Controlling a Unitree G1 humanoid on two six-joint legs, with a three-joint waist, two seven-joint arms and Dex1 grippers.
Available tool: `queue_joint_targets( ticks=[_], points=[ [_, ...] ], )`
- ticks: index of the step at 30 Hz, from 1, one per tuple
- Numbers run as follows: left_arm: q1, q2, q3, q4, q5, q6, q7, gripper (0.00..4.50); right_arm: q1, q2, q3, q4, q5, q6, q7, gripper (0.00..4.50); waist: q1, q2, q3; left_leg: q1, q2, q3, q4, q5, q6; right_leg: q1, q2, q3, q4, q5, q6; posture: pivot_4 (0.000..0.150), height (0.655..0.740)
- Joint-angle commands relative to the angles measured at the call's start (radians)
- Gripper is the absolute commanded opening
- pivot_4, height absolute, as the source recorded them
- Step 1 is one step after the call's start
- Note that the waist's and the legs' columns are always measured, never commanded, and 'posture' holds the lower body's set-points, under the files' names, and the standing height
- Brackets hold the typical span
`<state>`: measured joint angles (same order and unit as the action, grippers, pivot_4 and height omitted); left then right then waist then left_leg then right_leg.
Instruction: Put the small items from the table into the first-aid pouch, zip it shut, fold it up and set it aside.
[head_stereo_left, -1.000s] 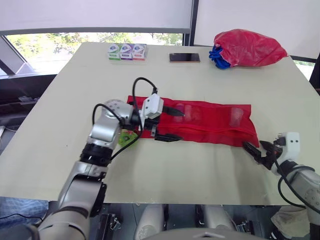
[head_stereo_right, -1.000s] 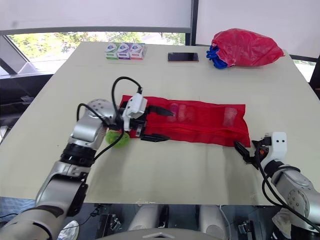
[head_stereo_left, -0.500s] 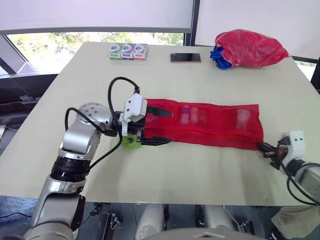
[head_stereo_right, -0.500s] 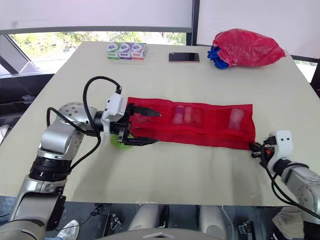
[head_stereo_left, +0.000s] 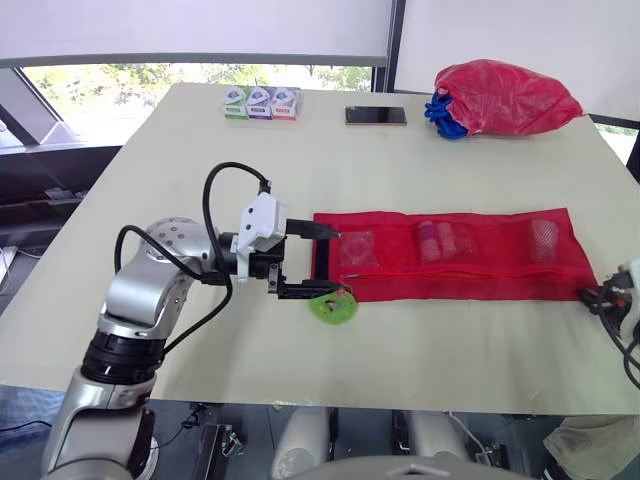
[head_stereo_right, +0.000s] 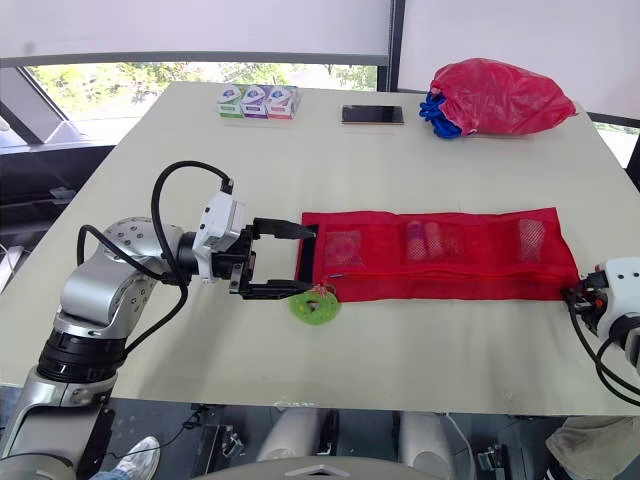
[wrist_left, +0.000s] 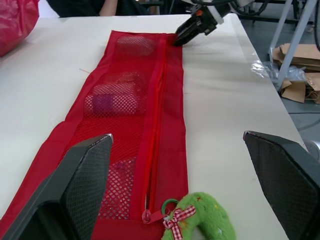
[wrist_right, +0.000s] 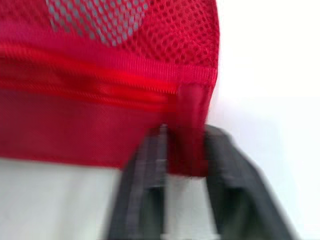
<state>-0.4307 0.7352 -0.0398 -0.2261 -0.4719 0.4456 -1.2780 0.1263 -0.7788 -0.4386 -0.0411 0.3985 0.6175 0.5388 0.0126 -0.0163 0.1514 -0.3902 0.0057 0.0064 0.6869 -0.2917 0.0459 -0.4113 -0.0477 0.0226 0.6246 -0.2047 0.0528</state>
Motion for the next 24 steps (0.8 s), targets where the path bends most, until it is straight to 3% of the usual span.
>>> queue_joint_targets(
  ticks=[1, 2, 3, 5, 14, 19, 24],
  points=[
    [0.026, 0.036, 0.036, -0.024, -0.023, 0.035, 0.019, 4.50, 0.060, -0.026, -0.067, -0.073, 0.025, -0.103, 0.121, 2.99, -0.001, 0.000, 0.000, 0.000, 0.000, 0.000, 0.000, 0.000, 0.000, 0.000, 0.000, 0.000, 0.000, 0.000, 0.000, 0.150, 0.7400],
    [0.036, 0.035, 0.046, -0.016, -0.035, 0.069, 0.042, 4.50, 0.086, -0.031, -0.090, -0.101, 0.034, -0.145, 0.168, 3.61, -0.001, 0.000, 0.000, 0.000, 0.000, 0.000, 0.000, 0.000, 0.000, 0.000, 0.000, 0.000, 0.000, 0.000, 0.000, 0.150, 0.7400],
    [0.045, 0.031, 0.057, -0.002, -0.043, 0.099, 0.070, 4.50, 0.115, -0.033, -0.116, -0.142, 0.053, -0.189, 0.224, 3.95, -0.003, 0.001, 0.000, 0.001, 0.000, 0.001, -0.001, 0.000, 0.000, 0.000, 0.000, 0.001, 0.000, 0.000, 0.000, 0.150, 0.7400],
    [0.061, 0.017, 0.078, 0.042, -0.049, 0.165, 0.137, 4.50, 0.164, -0.037, -0.155, -0.237, 0.105, -0.209, 0.312, 4.29, -0.002, 0.001, 0.000, 0.004, 0.001, 0.005, -0.002, 0.000, 0.000, 0.001, 0.000, 0.004, 0.001, -0.002, 0.003, 0.150, 0.7400],
    [0.053, -0.052, 0.168, 0.177, -0.153, 0.401, 0.298, 4.50, 0.170, -0.032, -0.189, -0.497, 0.334, -0.147, 0.417, 4.29, -0.008, -0.003, 0.002, 0.006, 0.003, 0.006, -0.003, 0.000, 0.000, 0.001, 0.000, 0.005, 0.001, -0.002, 0.004, 0.150, 0.7400],
    [-0.013, -0.101, 0.257, 0.240, -0.305, 0.755, 0.425, 4.50, 0.089, -0.057, -0.149, -0.594, 0.441, -0.084, 0.386, 4.29, -0.001, -0.004, 0.002, 0.006, 0.003, 0.006, -0.002, 0.000, 0.000, 0.001, 0.000, 0.004, 0.001, 0.000, 0.001, 0.150, 0.7400],
    [-0.022, -0.120, 0.271, 0.260, -0.304, 0.825, 0.506, 4.50, 0.029, -0.086, -0.099, -0.664, 0.478, -0.052, 0.351, 4.29, -0.002, -0.004, 0.002, 0.006, 0.003, 0.006, -0.003, 0.000, 0.000, 0.001, 0.000, 0.004, 0.001, 0.001, 0.003, 0.150, 0.7400]
  ],
)
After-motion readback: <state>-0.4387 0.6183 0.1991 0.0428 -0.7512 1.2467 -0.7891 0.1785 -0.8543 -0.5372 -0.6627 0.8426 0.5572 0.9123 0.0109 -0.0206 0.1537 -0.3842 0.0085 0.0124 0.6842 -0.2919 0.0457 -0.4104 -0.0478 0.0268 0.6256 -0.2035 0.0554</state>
